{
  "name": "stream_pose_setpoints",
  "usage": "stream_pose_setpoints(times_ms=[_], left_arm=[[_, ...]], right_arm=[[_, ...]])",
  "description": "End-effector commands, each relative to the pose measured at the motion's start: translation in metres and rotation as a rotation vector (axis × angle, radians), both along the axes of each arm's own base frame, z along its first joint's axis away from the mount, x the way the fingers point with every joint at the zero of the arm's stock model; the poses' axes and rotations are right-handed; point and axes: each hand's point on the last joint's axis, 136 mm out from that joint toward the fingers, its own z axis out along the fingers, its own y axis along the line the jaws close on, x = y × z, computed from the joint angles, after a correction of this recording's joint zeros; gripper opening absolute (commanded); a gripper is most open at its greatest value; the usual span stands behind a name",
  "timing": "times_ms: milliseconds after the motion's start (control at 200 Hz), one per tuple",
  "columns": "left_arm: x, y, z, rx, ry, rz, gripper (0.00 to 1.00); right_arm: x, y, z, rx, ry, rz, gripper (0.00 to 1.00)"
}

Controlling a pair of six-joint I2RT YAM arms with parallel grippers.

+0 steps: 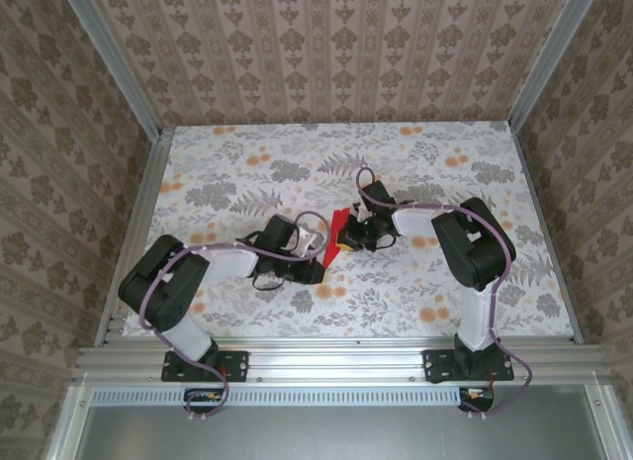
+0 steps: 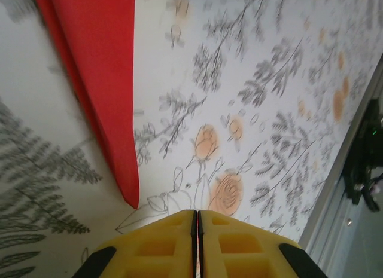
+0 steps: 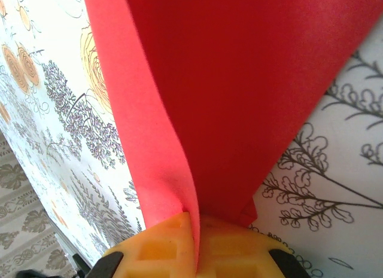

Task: Fold a paper plane with a square sheet of paper (pick it up from the middle)
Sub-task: Fold the wing for the fifth time at the center of the table.

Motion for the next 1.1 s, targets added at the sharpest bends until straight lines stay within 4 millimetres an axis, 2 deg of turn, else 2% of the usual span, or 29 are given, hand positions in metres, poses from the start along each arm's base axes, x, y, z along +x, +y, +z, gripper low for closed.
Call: stream_pose_setpoints(times_ms=[0,235,545,710,975,1095], left_arm=[[0.027,-0.004,0.024,-0.058,-0.049,0.081,0.12],[0.040,-0.012,0.018,-0.053,-0.038,0.100,0.10],[0.036,-0.019,-0.003,-0.009,-0.003,0.071,0.07],[0.040,-0.015,-0.018,0.064,-0.014,0.091,0.06],[0.025,0.004,-0.048,0.181,0.023,0.115,0.03],[0.019,0.007,-0.056,0.216,0.033,0.104,0.02]], right_arm=[[-0.065,-0.070,-0.093,-0.366,0.280,-0.079,0.05],[-0.066,-0.070,-0.093,-0.365,0.281,-0.078,0.05],[-0.065,-0.069,-0.093,-0.361,0.279,-0.078,0.05],[-0.065,-0.070,-0.093,-0.362,0.280,-0.078,0.05],[-0.059,-0.064,-0.085,-0.336,0.258,-0.073,0.06],[-0.053,-0.059,-0.075,-0.318,0.232,-0.062,0.11]])
